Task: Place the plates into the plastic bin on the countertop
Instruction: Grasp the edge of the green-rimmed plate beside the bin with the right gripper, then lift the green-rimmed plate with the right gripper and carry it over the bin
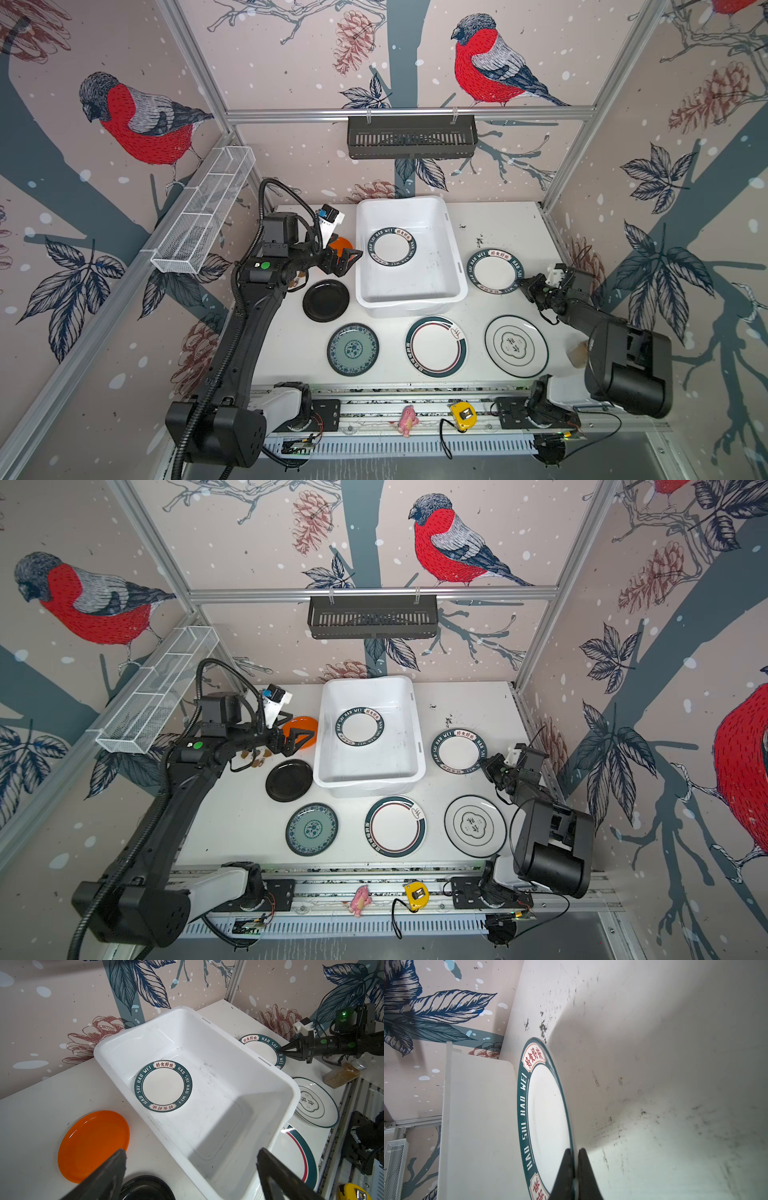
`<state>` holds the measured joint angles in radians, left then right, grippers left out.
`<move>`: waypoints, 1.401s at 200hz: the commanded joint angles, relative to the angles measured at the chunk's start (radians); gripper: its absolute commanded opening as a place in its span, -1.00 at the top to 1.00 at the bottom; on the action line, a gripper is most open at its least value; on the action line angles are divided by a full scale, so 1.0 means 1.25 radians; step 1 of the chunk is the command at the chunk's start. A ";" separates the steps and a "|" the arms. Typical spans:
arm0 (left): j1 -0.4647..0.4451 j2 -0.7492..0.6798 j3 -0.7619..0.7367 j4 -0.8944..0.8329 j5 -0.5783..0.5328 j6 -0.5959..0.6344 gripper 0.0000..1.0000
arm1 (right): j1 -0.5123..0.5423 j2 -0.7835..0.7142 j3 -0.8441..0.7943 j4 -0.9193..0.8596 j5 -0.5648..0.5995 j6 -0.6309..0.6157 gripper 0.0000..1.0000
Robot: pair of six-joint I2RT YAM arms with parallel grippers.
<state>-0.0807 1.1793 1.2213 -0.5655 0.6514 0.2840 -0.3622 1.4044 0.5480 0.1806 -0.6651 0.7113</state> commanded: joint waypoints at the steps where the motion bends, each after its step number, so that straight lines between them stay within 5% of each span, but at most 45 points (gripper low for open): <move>1: -0.001 -0.003 0.007 0.009 0.008 -0.008 -0.94 | -0.004 -0.020 0.012 -0.004 -0.012 0.010 0.97; 193: -0.001 -0.017 0.013 -0.001 0.001 0.006 -0.95 | -0.021 -0.163 0.221 -0.185 0.007 0.016 0.98; 280: -0.001 -0.004 0.021 -0.009 -0.048 -0.014 -0.93 | 0.163 -0.159 0.369 -0.213 0.081 0.057 0.98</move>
<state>-0.0807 1.1606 1.2324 -0.5663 0.6235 0.2760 -0.2211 1.2037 0.9699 -0.1188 -0.6098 0.7399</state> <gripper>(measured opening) 0.972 0.080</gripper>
